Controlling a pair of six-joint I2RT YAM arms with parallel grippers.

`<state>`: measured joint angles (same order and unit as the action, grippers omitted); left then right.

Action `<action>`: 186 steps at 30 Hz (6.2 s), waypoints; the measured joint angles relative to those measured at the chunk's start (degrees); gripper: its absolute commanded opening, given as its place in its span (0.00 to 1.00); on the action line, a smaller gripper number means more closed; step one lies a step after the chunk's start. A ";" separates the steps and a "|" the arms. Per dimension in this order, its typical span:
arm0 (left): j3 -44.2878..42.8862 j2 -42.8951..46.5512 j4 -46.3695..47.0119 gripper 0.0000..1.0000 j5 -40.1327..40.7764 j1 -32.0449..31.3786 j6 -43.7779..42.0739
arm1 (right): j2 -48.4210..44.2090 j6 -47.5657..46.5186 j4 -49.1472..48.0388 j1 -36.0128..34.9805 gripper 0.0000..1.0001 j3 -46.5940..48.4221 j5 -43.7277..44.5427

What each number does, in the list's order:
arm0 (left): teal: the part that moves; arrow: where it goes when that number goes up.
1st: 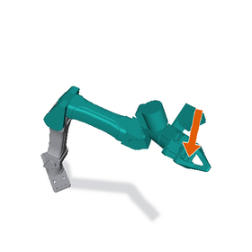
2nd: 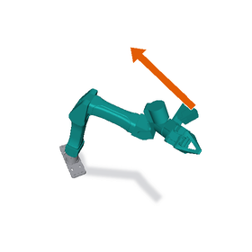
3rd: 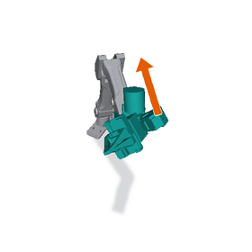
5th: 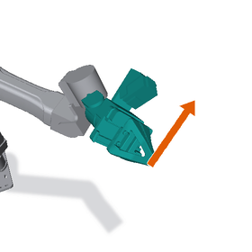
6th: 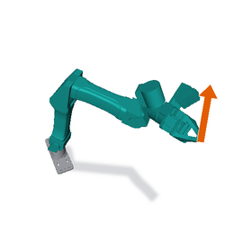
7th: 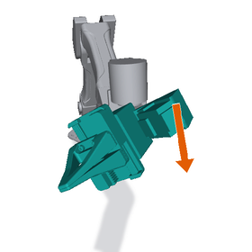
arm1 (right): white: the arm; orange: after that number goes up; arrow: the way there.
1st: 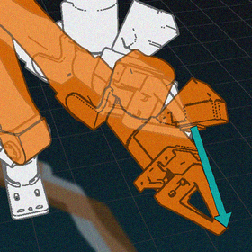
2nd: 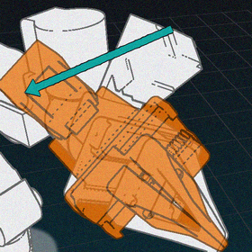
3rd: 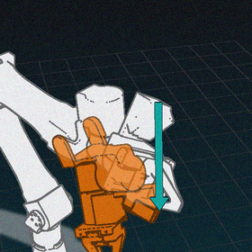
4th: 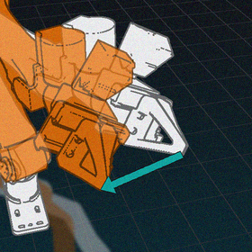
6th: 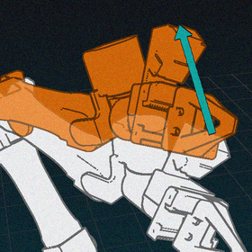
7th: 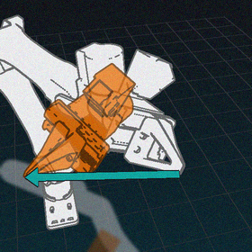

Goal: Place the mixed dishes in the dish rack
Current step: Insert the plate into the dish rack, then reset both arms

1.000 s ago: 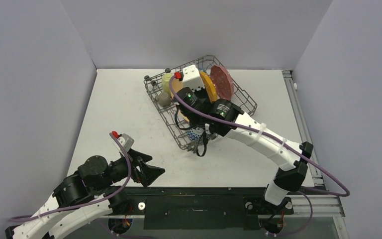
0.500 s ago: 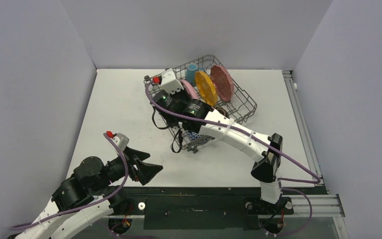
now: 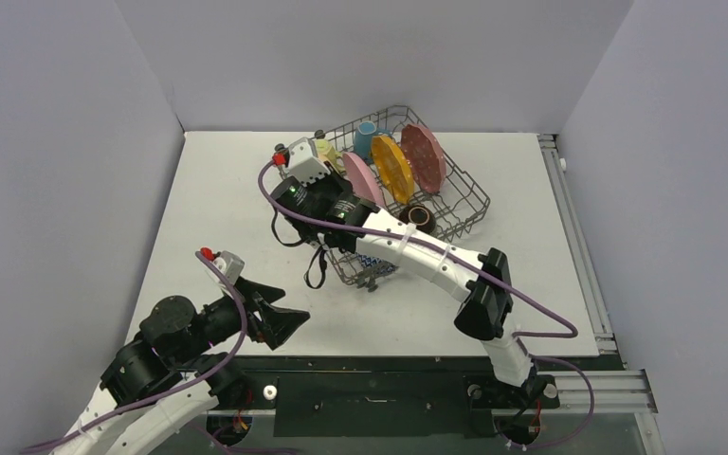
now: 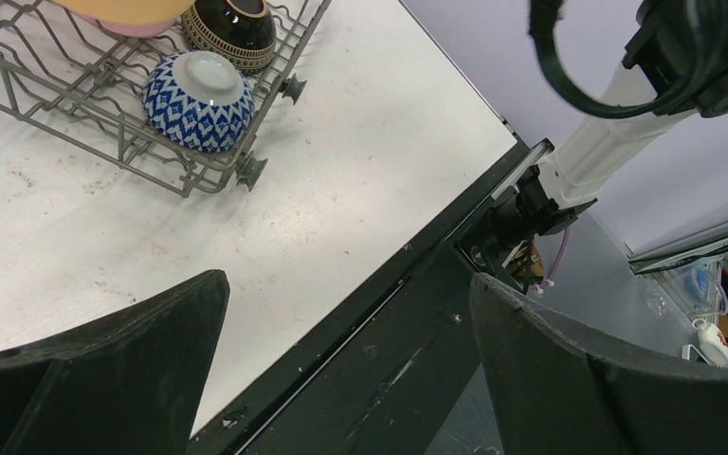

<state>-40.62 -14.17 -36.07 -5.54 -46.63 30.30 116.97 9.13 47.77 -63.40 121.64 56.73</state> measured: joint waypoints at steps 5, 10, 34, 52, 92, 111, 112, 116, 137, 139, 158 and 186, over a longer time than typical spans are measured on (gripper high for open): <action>0.04 0.00 0.33 0.96 -1.14 1.49 -0.39 | 2.86 -0.98 -1.51 0.59 0.00 1.16 -0.15; 0.37 -0.02 0.72 0.96 -2.54 3.48 -0.72 | 5.07 -1.20 -1.95 1.75 0.00 1.97 -0.68; 0.87 -1.55 3.02 0.96 -9.09 11.85 -1.03 | 11.26 -1.20 -4.22 6.43 0.00 2.78 -4.74; 1.07 -2.16 3.39 0.96 -11.65 14.99 -1.05 | 11.32 -1.18 -4.90 7.21 0.00 2.78 -6.08; 1.49 -2.84 5.22 0.96 -14.47 18.05 -1.14 | 14.62 0.72 -5.35 7.17 0.44 2.12 -6.67; 1.51 -2.93 5.51 0.96 -15.56 19.37 -1.31 | 8.72 4.07 -6.01 7.06 0.55 -0.96 -13.31; 1.51 -2.93 5.51 0.96 -15.58 19.37 -1.31 | 8.13 4.22 -6.12 7.06 0.55 -1.20 -13.77; 1.51 -2.93 5.49 0.96 -15.56 19.37 -1.51 | 6.14 4.70 -6.64 6.93 0.58 -2.14 -15.30; 1.51 -4.39 5.03 0.96 -13.33 19.52 -1.66 | -24.33 9.44 -14.73 6.25 0.79 -28.85 -19.58; 1.51 -4.39 4.96 0.96 -12.79 19.56 -1.66 | -27.47 9.73 -15.41 6.16 0.79 -31.43 -19.54; 1.51 -4.15 4.48 0.96 -9.20 20.31 -1.64 | -64.04 10.29 -21.14 5.16 0.79 -62.71 -19.71; 1.51 -3.76 4.57 0.96 -9.44 23.87 -1.66 | -90.20 9.68 -27.78 4.76 0.79 -87.49 -25.51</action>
<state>-39.11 -17.93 -31.51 -14.98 -22.76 28.64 26.76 18.81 19.99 -58.63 34.15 31.22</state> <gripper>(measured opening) 0.964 0.793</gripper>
